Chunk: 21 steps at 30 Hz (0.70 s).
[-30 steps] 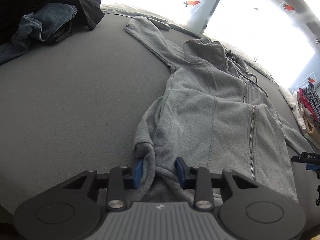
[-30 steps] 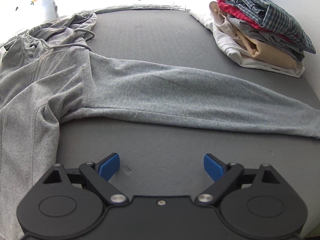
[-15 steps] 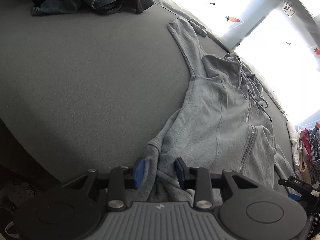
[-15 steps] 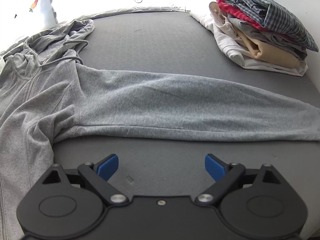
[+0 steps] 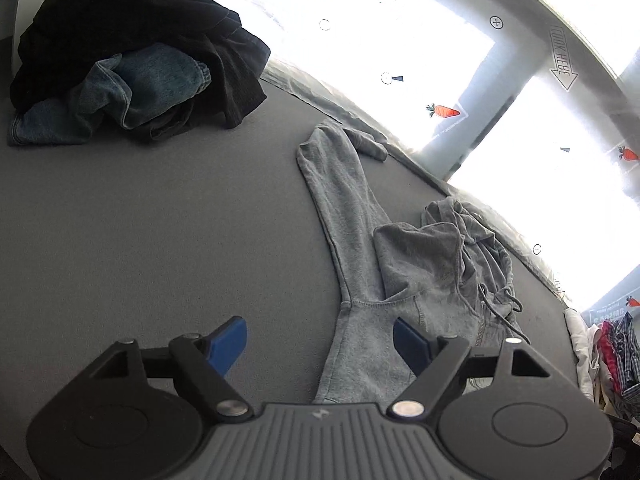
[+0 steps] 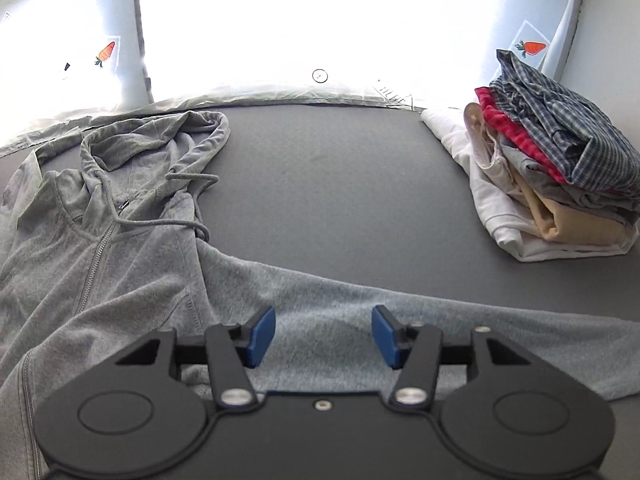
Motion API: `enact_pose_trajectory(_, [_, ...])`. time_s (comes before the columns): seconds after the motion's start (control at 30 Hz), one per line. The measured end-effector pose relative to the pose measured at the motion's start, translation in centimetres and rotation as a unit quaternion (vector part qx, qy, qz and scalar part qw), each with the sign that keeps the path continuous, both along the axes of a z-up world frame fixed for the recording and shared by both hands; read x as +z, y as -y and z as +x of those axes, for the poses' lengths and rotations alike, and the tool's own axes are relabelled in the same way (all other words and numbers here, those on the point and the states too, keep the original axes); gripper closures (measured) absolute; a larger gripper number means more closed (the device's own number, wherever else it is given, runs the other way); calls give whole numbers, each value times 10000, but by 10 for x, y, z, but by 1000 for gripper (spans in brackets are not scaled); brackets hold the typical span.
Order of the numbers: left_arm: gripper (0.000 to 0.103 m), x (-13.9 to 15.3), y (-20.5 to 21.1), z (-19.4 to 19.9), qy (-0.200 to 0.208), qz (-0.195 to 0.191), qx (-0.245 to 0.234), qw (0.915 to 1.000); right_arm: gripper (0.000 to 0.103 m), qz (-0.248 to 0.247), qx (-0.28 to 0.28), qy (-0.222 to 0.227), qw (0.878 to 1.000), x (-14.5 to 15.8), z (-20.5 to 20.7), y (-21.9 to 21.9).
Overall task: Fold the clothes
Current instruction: 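Move the right gripper to the hood and grasp the drawstring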
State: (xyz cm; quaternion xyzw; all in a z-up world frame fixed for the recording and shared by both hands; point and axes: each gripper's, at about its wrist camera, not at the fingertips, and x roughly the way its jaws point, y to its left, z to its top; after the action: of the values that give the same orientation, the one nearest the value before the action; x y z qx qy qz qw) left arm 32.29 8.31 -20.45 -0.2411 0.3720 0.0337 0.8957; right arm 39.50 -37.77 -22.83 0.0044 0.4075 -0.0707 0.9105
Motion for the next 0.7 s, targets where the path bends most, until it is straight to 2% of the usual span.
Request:
enact_pose_trajectory(0.13, [22, -11, 23, 38, -241, 453, -489, 9975, 59, 122, 248, 21, 9996, -1, 32, -15])
enact_pose_trajectory(0.2, [21, -19, 29, 61, -349, 474, -706, 9958, 60, 242, 397, 29, 9989, -4, 51, -24])
enact_pose_trajectory(0.3, [19, -29, 39, 91, -404, 462, -1144, 9915, 67, 358, 739, 14, 9966, -12, 82, -36])
enact_pose_trajectory(0.4, [18, -38, 51, 120, -522, 829, -1431, 9849, 68, 159, 936, -87, 9954, -24, 116, -49])
enact_pose_trajectory(0.47, [18, -45, 55, 138, -647, 979, -1533, 9812, 68, 155, 1093, -148, 9938, -30, 138, -54])
enact_pose_trajectory(0.67, [18, -65, 58, 177, -925, 1019, -1627, 9770, 66, 115, 1418, -194, 9896, -45, 184, -67])
enact_pose_trajectory(0.7, [12, -67, 58, 180, -934, 1030, -1612, 9771, 66, 110, 1416, -202, 9897, -47, 190, -68])
